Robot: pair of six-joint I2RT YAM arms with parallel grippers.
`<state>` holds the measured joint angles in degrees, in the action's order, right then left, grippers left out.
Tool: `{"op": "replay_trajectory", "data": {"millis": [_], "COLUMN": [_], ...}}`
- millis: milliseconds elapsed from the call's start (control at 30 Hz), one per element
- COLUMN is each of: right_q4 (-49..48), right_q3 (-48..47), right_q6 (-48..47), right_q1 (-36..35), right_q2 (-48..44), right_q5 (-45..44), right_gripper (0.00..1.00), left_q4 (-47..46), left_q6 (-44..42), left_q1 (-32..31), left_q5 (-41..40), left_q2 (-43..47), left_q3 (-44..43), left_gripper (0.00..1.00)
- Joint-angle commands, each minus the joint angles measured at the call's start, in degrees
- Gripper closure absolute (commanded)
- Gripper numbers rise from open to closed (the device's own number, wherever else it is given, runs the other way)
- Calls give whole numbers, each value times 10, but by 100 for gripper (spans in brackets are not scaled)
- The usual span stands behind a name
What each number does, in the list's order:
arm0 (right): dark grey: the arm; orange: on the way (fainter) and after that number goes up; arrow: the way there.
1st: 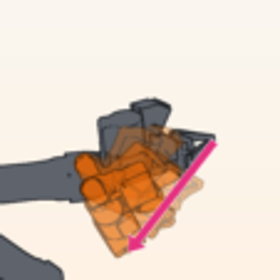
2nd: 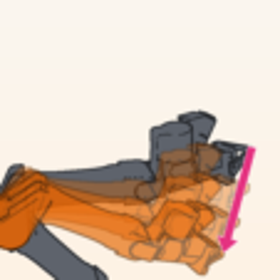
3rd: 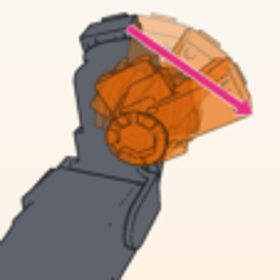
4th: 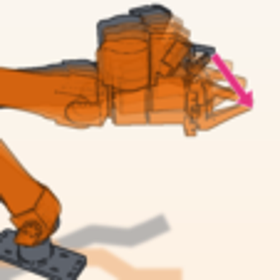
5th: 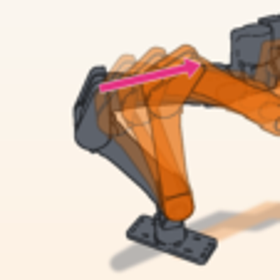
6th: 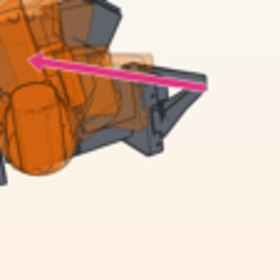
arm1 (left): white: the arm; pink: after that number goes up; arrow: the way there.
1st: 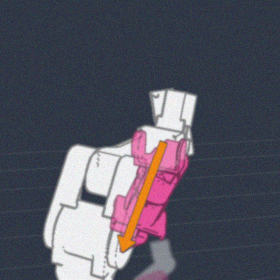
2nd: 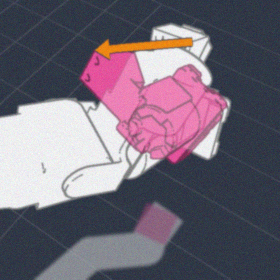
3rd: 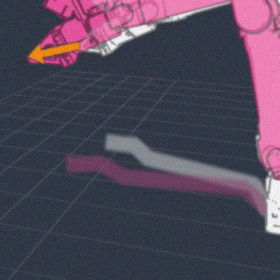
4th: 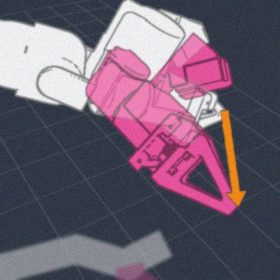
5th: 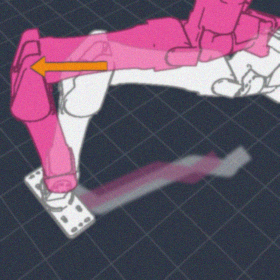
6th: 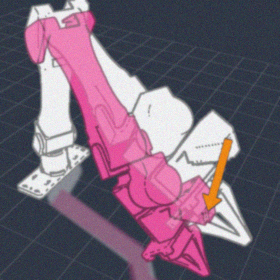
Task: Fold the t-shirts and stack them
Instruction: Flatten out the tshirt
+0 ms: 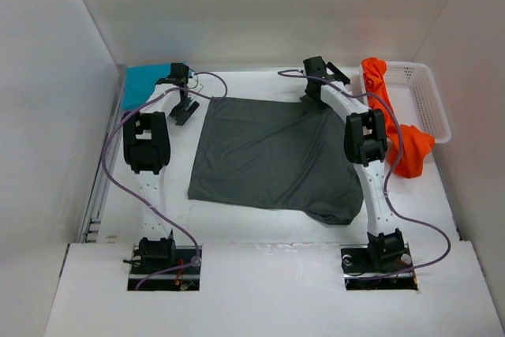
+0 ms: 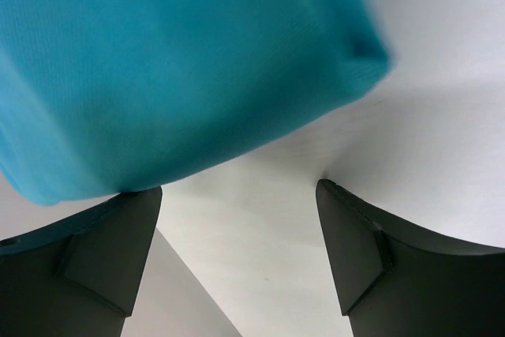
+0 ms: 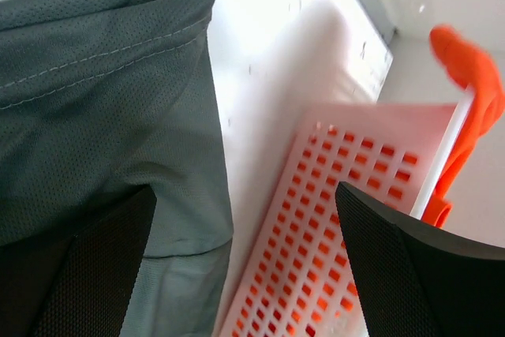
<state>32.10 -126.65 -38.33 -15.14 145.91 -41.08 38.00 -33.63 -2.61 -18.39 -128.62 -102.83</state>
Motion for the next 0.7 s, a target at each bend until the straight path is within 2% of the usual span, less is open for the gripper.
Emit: {"op": "replay_trajectory", "data": {"millis": [0, 133, 233, 367, 533, 667], "right_q4": [-46, -56, -45, -40, -39, -45], "right_q3": [-48, -67, -63, -57, -7, 88], "right_q6": [-6, -3, 17, 32, 33, 67], "right_q1": [-11, -13, -13, -13, -15, -28], "right_q2": [33, 34, 7, -49, -128, -221], "right_q5": [27, 27, 8, -16, -35, -49], "right_gripper": [0, 0, 0, 0, 0, 0], "left_q4": [4, -27, -95, -155, -162, -165], "left_q6": [-2, -10, -1, -3, 1, 1], "left_q1": [-23, -56, -73, -101, -112, -112], "left_q5": [11, 75, 121, 129, 140, 134], "left_q2": [5, 11, 12, 9, -22, -67], "left_q3": [-44, -88, -107, -108, -104, -115], "left_gripper": [20, 21, 20, 18, 17, 17]}}
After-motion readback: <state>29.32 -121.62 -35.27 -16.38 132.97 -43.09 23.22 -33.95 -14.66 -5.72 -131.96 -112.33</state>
